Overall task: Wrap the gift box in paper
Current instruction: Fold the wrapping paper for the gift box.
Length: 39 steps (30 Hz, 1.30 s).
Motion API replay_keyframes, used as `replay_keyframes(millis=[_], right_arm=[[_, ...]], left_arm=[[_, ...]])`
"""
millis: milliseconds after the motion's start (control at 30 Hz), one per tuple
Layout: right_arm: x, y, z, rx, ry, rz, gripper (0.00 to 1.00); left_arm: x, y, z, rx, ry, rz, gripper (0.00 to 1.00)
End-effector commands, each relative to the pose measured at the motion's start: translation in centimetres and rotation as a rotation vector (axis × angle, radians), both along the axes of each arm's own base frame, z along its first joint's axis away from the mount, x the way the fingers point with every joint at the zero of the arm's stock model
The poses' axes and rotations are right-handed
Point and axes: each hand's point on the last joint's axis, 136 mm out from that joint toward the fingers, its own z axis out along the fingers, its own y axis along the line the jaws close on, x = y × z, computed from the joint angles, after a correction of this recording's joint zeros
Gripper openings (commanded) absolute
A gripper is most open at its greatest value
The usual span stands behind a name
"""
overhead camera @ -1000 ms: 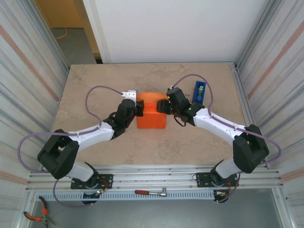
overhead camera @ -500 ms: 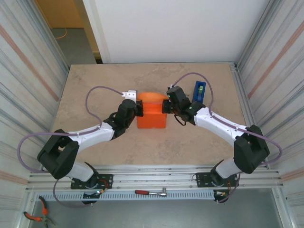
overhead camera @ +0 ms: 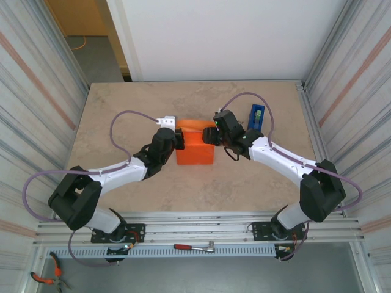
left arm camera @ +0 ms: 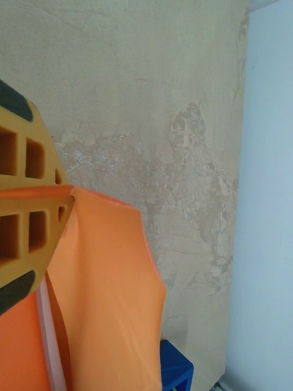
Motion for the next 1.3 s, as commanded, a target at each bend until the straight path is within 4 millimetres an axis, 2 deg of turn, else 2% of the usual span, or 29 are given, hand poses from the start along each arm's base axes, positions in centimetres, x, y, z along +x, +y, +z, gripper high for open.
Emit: replay_keyframes(millis=[0, 67, 133, 300, 467, 567, 667, 867, 1000, 1033, 1167, 1267], right_arm=[[-0.1, -0.4, 0.7, 0.035, -0.008, -0.052, 0.61], [0.0, -0.3, 0.2, 0.04, 0.003, -0.059, 0.6], [0.0, -0.1, -0.5, 0.04, 0.019, -0.066, 0.53], [-0.1, 0.2, -1.8, 0.013, 0.034, -0.071, 0.21], [-0.4, 0.2, -1.8, -0.022, 0.03, -0.081, 0.02], [-1.3, 0.3, -0.9, -0.013, 0.014, -0.093, 0.01], [-2.4, 0.6, -0.8, -0.001, 0.006, -0.097, 0.01], [-3.7, 1.0, -3.2, -0.032, 0.031, -0.1, 0.0], [-4.3, 0.6, -3.8, -0.061, 0.033, -0.107, 0.0], [-4.5, 0.5, -3.9, -0.059, 0.034, -0.109, 0.0], [-4.7, -0.2, -3.9, -0.062, 0.03, -0.125, 0.0], [-4.7, -0.3, -3.8, -0.061, 0.027, -0.13, 0.0]], left_arm=[[-0.4, -0.1, -1.9, 0.031, 0.051, -0.001, 0.0], [-0.4, 0.0, -2.1, 0.035, 0.056, -0.001, 0.0], [-0.4, 0.0, -2.2, 0.038, 0.064, 0.001, 0.0], [-0.5, -0.2, -2.1, 0.052, 0.088, -0.005, 0.0], [-0.9, -0.1, -1.6, 0.073, 0.106, -0.014, 0.0], [-1.7, -0.4, -0.5, 0.066, 0.107, -0.026, 0.0], [-2.6, -0.5, -0.2, 0.061, 0.106, -0.027, 0.0], [-3.4, 0.2, -2.1, 0.062, 0.135, -0.003, 0.0], [-3.6, 0.6, -2.2, 0.057, 0.138, 0.006, 0.0], [-3.7, 0.7, -1.9, 0.054, 0.132, 0.007, 0.02], [-3.7, 1.0, -0.7, 0.02, 0.11, 0.002, 0.28], [-3.6, 1.0, -0.4, 0.005, 0.104, -0.004, 0.44]])
